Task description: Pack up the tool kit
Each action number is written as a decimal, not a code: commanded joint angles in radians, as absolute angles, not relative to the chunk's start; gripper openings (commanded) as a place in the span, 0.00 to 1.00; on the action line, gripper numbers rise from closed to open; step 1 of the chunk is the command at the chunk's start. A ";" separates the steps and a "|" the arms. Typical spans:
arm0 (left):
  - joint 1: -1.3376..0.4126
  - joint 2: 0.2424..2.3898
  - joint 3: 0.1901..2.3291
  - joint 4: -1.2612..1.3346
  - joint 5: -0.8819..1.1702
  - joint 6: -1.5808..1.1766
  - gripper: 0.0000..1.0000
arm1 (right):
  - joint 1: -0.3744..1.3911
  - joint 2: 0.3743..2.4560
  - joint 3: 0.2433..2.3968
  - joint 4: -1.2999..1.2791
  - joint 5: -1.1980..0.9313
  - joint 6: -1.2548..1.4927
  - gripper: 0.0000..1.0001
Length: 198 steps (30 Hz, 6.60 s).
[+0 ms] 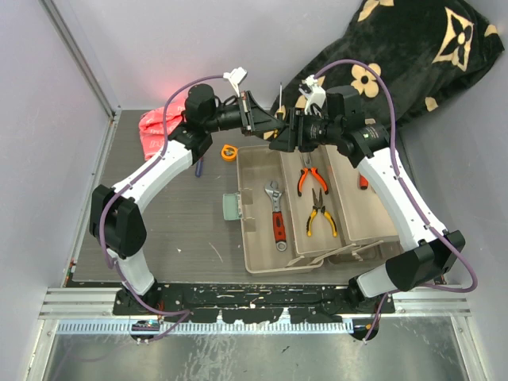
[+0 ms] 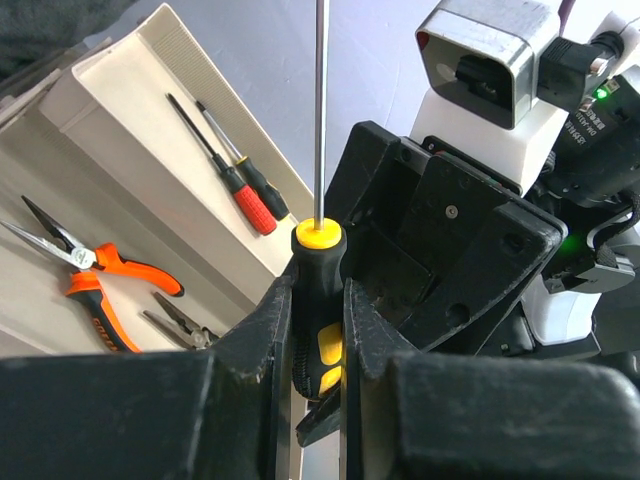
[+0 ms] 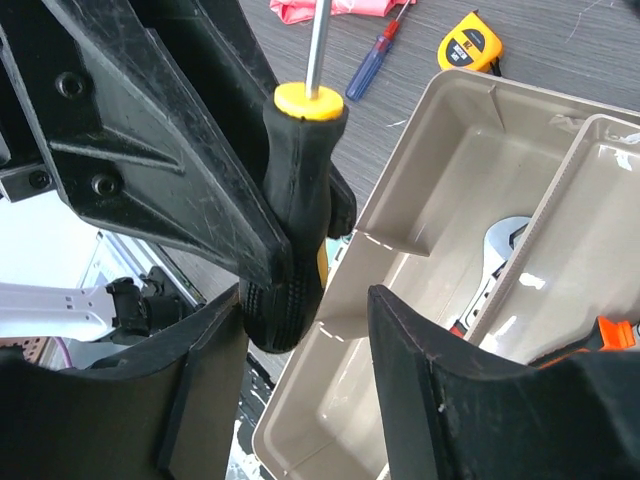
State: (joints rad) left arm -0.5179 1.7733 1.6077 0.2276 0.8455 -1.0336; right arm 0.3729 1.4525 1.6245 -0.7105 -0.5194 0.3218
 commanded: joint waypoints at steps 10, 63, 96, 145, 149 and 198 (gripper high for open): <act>-0.551 1.725 1.606 0.312 0.888 -1.054 0.00 | 0.379 1.465 1.650 -0.648 -0.502 0.327 0.20; -0.236 1.681 1.523 -0.283 0.603 -0.554 0.88 | 0.086 1.467 1.601 -1.332 0.076 0.145 0.12; -0.251 2.090 1.843 -0.712 -0.009 -0.155 0.68 | 0.087 1.412 1.848 -1.343 0.135 0.186 0.67; -0.254 1.711 1.701 0.090 0.803 -0.812 0.00 | 0.159 1.286 1.694 -0.847 -0.566 0.348 0.67; -0.281 1.701 1.682 0.172 0.833 -0.888 0.00 | 0.250 1.305 1.698 -0.777 -0.538 0.387 0.67; -0.448 1.654 1.626 0.185 0.805 -0.947 0.75 | 0.488 1.437 1.712 -0.591 -0.206 0.488 0.01</act>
State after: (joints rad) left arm -0.4637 1.7096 1.6115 0.1864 0.8307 -0.9585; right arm 0.4900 1.4715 1.6844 -0.6132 -0.2775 0.5140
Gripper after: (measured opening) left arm 0.604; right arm 0.308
